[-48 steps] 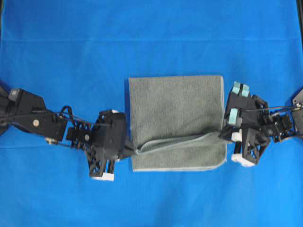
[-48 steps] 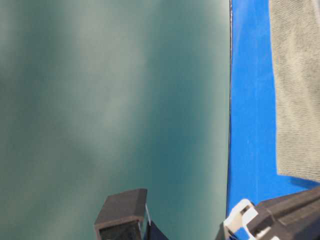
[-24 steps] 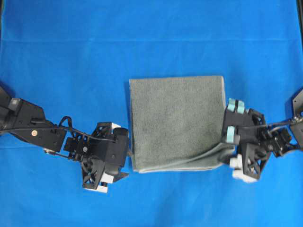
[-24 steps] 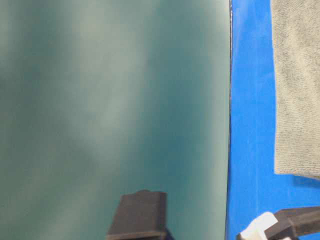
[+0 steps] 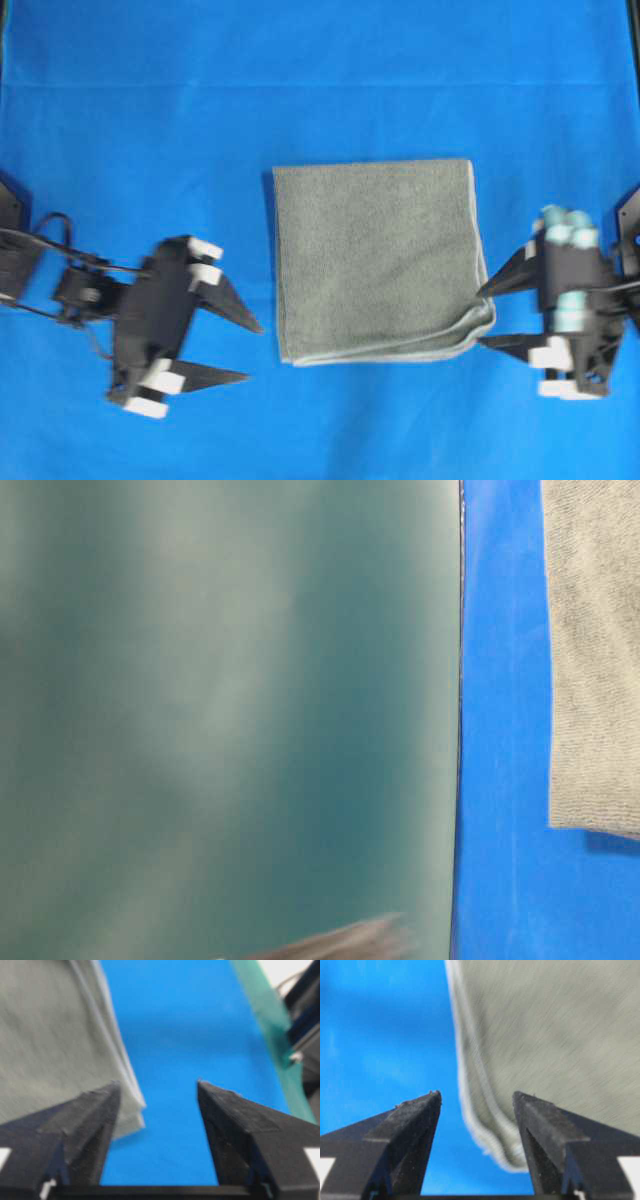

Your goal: Fold a large towel.

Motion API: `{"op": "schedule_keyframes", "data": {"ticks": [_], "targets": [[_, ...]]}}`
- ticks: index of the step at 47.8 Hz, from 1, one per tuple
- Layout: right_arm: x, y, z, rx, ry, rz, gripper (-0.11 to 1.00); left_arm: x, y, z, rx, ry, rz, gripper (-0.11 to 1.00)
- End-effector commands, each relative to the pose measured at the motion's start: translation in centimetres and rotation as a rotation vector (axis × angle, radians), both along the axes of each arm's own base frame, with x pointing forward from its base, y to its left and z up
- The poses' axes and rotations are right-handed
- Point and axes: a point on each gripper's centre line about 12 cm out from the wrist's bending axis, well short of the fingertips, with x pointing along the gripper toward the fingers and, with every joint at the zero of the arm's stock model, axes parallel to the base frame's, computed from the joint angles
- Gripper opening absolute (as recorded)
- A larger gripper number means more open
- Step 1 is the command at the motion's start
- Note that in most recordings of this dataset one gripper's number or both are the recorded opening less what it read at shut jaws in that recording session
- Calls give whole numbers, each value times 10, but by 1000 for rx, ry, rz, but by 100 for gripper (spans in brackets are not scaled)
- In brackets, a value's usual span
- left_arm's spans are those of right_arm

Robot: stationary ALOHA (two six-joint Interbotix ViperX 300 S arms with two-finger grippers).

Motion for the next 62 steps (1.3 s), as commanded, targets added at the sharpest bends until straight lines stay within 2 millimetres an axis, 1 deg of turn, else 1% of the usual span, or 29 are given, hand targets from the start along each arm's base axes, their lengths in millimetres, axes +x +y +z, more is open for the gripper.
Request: {"op": "schedule_keyframes", "data": {"ticks": [1, 4, 10, 15, 18, 22, 24, 28, 35, 41, 48, 55, 62], "targets": [[-9, -11, 33, -36, -110, 2, 62, -14, 7, 32, 1, -101, -11, 58], [-18, -21, 47, -62, -172, -3, 62, -28, 16, 45, 19, -153, -8, 58], [-42, -40, 78, -83, -320, -14, 62, -51, 38, 58, 31, -229, 31, 58], [-62, -57, 93, -106, -399, -42, 62, -76, 57, 70, 25, -295, 77, 58], [-75, -68, 96, -130, -431, -66, 62, -93, 66, 76, 25, -332, 99, 58], [-89, -80, 93, -157, -446, -102, 62, -114, 77, 79, 34, -370, 130, 58], [-95, -86, 89, -174, -448, -117, 62, -127, 83, 76, 37, -382, 147, 58], [-107, -95, 78, -179, -467, -147, 62, -145, 91, 71, 37, -398, 177, 58], [-123, -109, 58, -164, -523, -211, 60, -170, 103, 50, 41, -403, 239, 58], [-129, -116, 38, -148, -535, -268, 59, -186, 111, 33, 41, -408, 291, 58], [-129, -119, 19, -135, -511, -314, 59, -195, 117, 19, 39, -384, 340, 58], [-128, -120, 17, -137, -514, -326, 59, -197, 121, 13, 23, -339, 377, 58], [-127, -120, 17, -139, -516, -327, 59, -197, 121, 13, 16, -333, 381, 58]]}}
